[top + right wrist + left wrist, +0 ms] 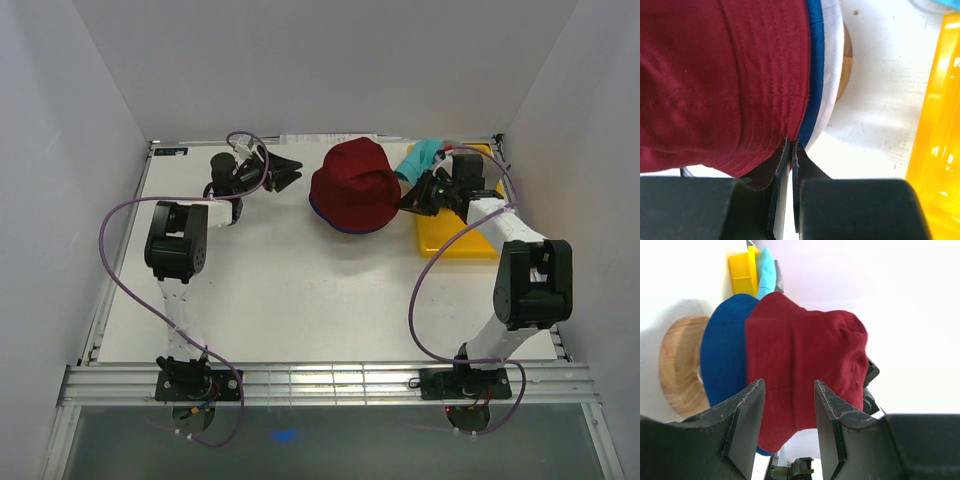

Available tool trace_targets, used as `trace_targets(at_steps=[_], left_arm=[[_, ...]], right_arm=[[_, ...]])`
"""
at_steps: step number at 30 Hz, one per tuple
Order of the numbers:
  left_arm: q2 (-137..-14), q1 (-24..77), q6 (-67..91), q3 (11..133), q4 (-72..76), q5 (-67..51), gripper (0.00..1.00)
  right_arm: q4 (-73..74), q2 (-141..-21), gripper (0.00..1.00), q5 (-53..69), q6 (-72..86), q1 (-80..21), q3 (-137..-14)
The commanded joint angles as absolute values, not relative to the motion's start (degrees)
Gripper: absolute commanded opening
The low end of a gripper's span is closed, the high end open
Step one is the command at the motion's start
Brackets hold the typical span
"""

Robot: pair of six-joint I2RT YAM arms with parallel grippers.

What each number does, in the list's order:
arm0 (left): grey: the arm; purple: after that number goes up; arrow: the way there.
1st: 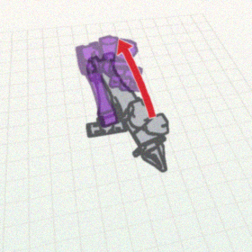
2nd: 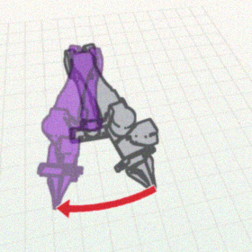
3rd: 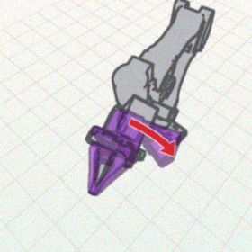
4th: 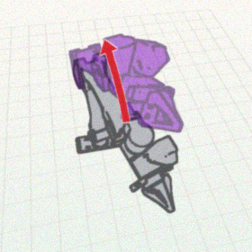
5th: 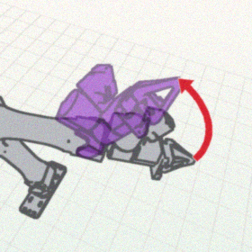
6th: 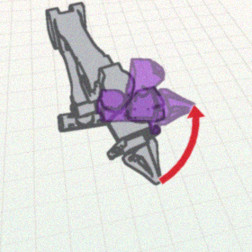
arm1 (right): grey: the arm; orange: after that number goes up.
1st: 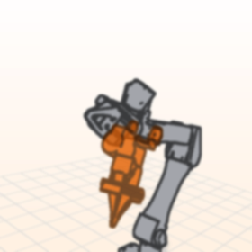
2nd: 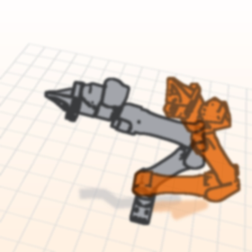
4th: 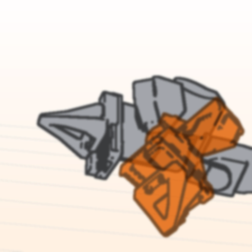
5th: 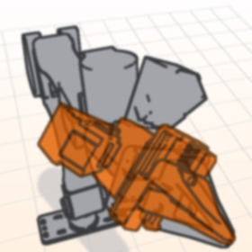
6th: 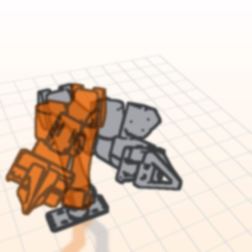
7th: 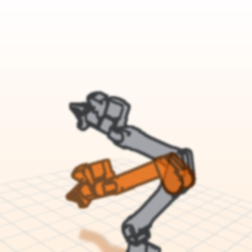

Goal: Stack the hats

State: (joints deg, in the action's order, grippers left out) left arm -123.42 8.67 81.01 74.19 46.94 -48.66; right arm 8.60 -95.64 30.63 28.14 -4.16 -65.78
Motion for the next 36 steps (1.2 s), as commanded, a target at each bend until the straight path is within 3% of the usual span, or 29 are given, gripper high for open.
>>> trace_targets(at_steps=[1,11,36], left_arm=[[-119.09,9.31,81.3,73.48,47.46,-49.13,0.54],[-119.17,10.02,79.45,72.5,45.0,-48.08,0.59],[-131.31,9.93,79.36,87.54,43.77,-50.62,0.59]], right_arm=[[8.26,-91.94,0.08,31.64,28.39,-4.48,-63.99],[8.87,-94.12,0.1,31.29,27.33,-4.57,-65.65],[17.84,-113.46,0.08,30.06,25.4,-4.39,-91.57]])
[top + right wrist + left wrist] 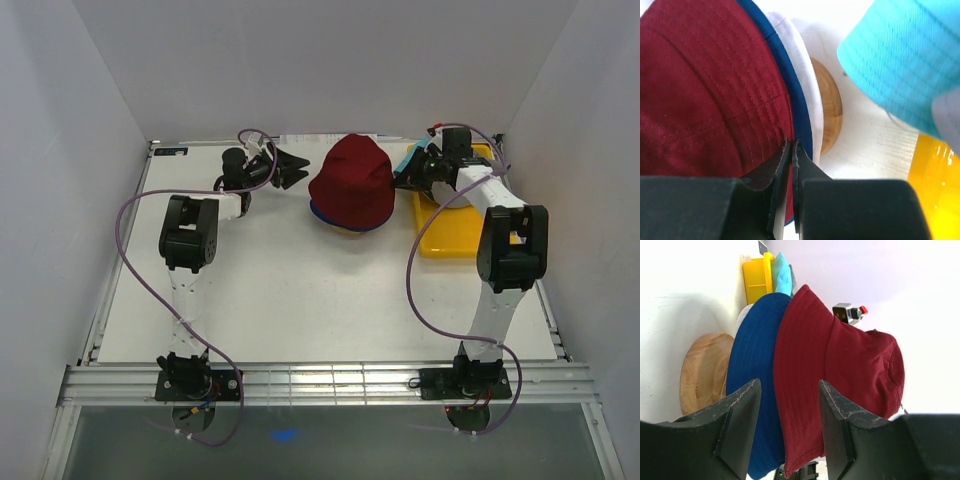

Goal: Stack the hats

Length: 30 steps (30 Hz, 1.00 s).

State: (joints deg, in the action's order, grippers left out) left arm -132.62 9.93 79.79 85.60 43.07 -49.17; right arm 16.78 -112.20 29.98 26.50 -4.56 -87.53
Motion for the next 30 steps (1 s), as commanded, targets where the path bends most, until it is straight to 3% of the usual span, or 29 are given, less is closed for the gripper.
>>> trace_targets(at_steps=[1,18,30], left_arm=[[-131.05,9.93,79.28,86.93,43.77,-50.89,0.59],[-124.28,9.84,84.54,73.66,53.69,-52.65,0.6],[-121.99,9.75,90.09,72.25,58.71,-52.38,0.6]], right_arm=[[17.93,-114.16,0.08,30.23,25.49,-4.39,-91.93],[18.46,-119.18,0.08,32.87,25.31,-4.39,-97.82],[18.46,-119.88,0.08,33.4,25.31,-4.4,-98.79]])
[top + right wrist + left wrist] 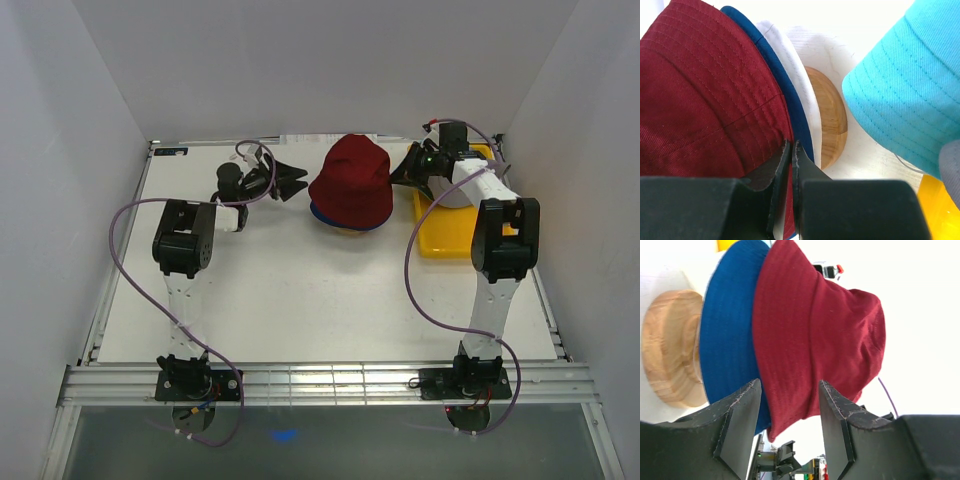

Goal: Stack the hats

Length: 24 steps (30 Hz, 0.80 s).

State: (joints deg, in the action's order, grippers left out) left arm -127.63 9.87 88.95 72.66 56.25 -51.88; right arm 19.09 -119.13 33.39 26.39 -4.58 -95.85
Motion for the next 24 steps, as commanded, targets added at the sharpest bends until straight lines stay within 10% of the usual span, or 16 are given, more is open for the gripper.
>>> trace_targets(at_steps=[1,24], left_arm=[[-121.91,9.76,90.35,71.99,58.62,-52.47,0.6],[-120.94,12.04,89.56,70.31,55.46,-52.21,0.59]], right_arm=[[18.72,-119.97,0.08,33.4,25.31,-4.48,-98.96],[19.51,-119.8,0.08,33.22,24.43,-4.48,-98.96]])
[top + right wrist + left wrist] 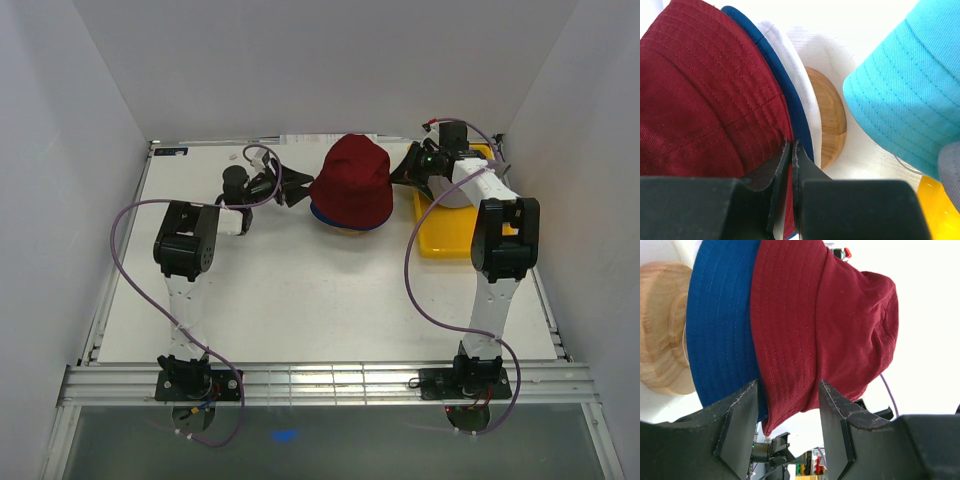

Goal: Stack the hats

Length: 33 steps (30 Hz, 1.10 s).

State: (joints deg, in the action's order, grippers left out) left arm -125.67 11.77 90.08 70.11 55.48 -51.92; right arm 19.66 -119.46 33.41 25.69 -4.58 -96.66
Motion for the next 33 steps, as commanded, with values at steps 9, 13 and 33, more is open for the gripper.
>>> trace_targets(at_steps=[9,13,33], left_arm=[[-121.55,12.92,91.84,69.96,57.3,-51.59,0.57],[-122.34,12.92,93.34,69.78,59.58,-50.54,0.45],[-126.65,14.15,94.84,69.53,55.99,-43.77,0.0]], right_arm=[[19.69,-119.71,0.08,33.13,24.08,-4.48,-98.61],[19.78,-119.62,0.08,33.31,24.0,-4.57,-98.61],[19.51,-118.57,0.08,32.52,23.2,-4.57,-96.33]])
